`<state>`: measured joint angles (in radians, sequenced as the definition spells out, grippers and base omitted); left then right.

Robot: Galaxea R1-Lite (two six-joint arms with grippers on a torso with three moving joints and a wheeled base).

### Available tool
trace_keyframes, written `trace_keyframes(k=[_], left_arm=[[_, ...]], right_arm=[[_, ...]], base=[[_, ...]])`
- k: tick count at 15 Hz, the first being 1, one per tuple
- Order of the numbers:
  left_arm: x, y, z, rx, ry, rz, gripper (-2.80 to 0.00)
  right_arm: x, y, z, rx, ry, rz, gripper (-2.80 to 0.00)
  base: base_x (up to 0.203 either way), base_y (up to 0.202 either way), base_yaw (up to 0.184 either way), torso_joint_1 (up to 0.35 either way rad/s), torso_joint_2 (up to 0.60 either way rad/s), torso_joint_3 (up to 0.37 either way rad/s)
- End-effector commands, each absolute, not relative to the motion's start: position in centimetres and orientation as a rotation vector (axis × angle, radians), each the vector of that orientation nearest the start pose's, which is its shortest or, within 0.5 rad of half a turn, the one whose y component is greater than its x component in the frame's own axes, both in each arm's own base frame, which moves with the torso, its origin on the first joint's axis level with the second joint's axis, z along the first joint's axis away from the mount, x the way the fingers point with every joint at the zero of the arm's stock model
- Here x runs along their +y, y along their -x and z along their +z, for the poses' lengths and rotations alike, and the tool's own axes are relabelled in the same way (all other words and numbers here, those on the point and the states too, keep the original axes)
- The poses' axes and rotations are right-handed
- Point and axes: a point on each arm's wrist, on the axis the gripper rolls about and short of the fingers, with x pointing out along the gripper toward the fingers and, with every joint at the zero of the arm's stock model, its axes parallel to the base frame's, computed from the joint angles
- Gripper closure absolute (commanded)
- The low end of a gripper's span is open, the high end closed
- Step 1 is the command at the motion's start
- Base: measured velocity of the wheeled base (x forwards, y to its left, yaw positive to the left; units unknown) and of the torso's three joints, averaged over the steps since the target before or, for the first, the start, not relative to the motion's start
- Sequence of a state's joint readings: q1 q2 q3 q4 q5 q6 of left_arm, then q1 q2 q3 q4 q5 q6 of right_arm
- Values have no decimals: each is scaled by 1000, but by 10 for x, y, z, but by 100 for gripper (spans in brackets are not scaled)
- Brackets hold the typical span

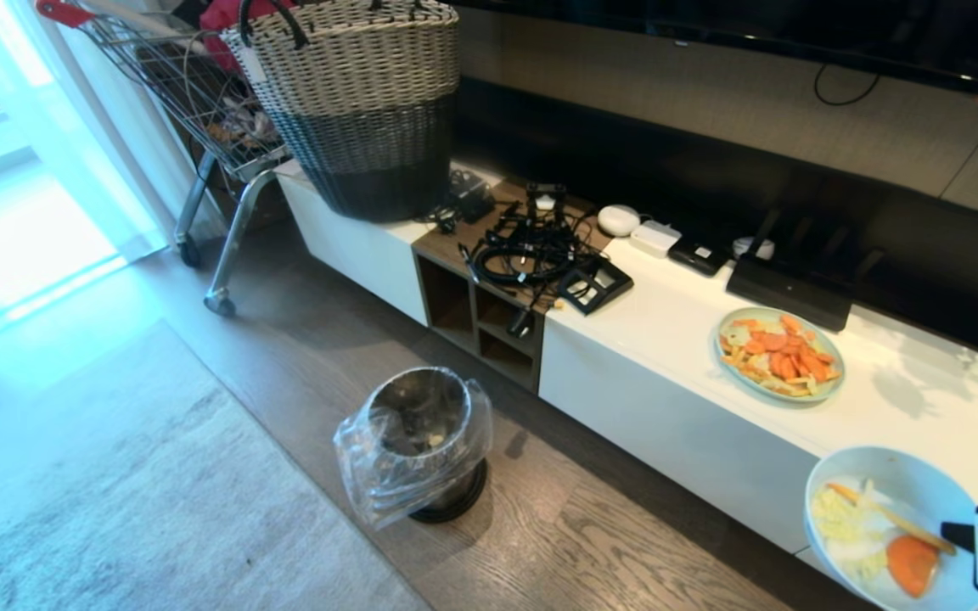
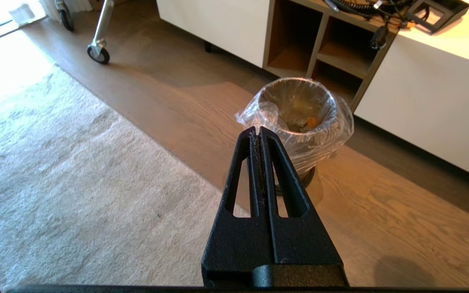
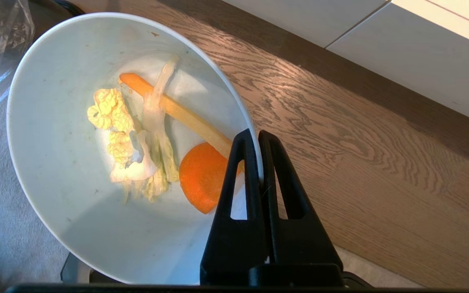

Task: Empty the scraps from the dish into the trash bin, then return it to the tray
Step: Move the bowl over the trash can

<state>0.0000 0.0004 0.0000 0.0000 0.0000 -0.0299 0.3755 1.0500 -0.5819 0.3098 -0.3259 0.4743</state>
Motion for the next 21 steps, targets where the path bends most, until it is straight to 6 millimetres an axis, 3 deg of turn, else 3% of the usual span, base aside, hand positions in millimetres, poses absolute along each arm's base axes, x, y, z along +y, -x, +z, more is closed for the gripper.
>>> trace_keyframes(k=[1, 21], left_arm=[[0, 23, 75, 0, 31, 1, 0], [0, 23, 76, 1, 32, 2, 0]], right_arm=[[34, -107, 179, 714, -189, -127, 0], [34, -105, 177, 718, -187, -128, 0]], base=[[0, 0, 0, 1, 3, -196], [0, 0, 0, 1, 2, -195]])
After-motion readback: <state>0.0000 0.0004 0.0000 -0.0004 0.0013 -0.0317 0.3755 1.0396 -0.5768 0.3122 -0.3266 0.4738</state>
